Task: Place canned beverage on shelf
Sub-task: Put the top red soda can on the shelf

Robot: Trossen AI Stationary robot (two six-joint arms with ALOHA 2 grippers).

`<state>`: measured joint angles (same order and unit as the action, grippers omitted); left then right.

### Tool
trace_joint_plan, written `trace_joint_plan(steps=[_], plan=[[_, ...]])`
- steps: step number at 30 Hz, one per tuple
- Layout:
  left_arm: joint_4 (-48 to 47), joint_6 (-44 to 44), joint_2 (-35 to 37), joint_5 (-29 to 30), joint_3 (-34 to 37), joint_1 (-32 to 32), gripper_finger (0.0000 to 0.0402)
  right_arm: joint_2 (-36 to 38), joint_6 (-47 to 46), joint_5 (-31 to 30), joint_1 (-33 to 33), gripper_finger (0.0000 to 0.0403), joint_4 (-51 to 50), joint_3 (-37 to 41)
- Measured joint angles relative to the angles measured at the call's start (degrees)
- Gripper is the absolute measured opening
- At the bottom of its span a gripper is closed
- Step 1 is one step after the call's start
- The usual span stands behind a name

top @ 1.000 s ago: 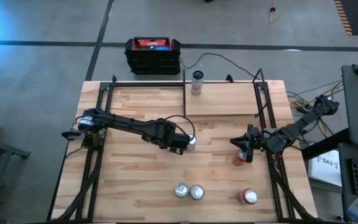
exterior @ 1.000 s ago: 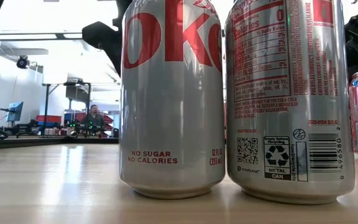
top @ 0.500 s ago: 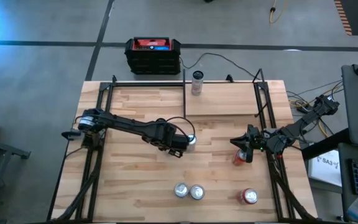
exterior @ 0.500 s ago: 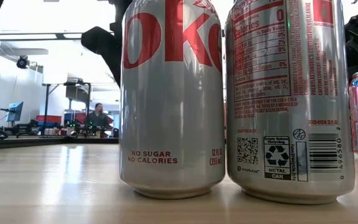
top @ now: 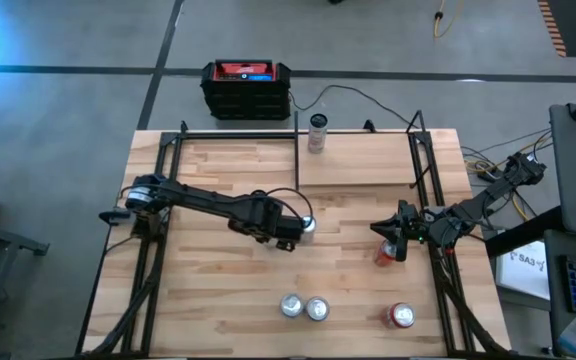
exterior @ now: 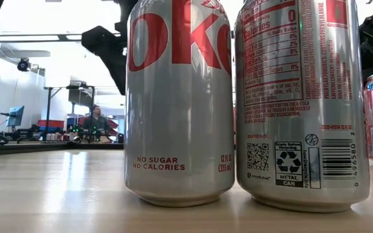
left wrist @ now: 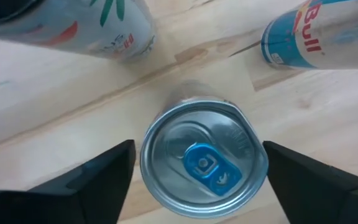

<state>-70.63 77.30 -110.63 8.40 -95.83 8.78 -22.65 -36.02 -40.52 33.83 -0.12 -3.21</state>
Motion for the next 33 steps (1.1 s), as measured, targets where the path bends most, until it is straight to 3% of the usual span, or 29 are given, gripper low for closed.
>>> trace_joint_plan(steps=[9,22,33], plan=[[-0.1,3.2,0.0,-0.6,-1.1,0.0,0.0396,0.0,0.0,0.0,0.0,0.0029,0.0,0.0],[-8.2,7.2,0.0,-5.1,-12.1,0.4,0.0399,0.0,0.0,0.0,0.0,0.0029,0.0,0.0],[-15.1,5.6,-0.1,0.0,-21.4,0.5,0.0398,0.0,0.0,0.0,0.0,0.0029,0.0,0.0]])
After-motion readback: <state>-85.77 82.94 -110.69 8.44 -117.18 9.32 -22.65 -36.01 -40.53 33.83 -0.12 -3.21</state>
